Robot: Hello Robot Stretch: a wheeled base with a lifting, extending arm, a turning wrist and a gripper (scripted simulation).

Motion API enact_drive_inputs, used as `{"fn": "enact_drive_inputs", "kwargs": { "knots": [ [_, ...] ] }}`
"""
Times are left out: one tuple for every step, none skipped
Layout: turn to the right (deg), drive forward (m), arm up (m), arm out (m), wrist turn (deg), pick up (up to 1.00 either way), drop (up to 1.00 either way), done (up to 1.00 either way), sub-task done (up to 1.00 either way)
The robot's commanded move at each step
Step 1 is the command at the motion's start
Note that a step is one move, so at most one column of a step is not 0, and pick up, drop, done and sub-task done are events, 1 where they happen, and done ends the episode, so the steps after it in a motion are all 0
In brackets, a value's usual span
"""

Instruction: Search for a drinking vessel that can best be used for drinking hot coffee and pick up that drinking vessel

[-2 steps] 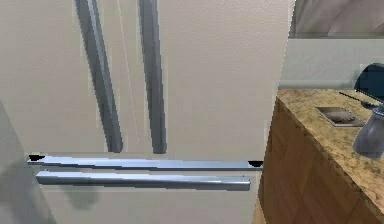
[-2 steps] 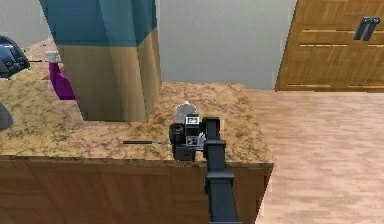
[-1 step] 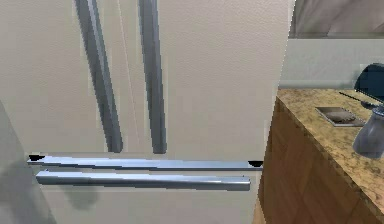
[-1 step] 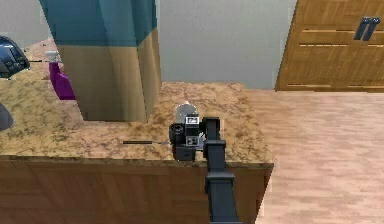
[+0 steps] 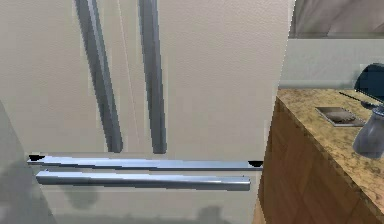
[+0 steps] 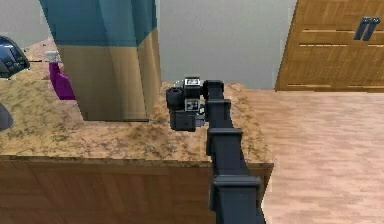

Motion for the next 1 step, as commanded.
{"fn": "enact_drive_inputs", "kwargs": {
  "knots": [
    [0.0, 0.0, 0.0, 0.0, 0.0, 0.0, 0.0, 1.0, 0.0]
  ]
}}
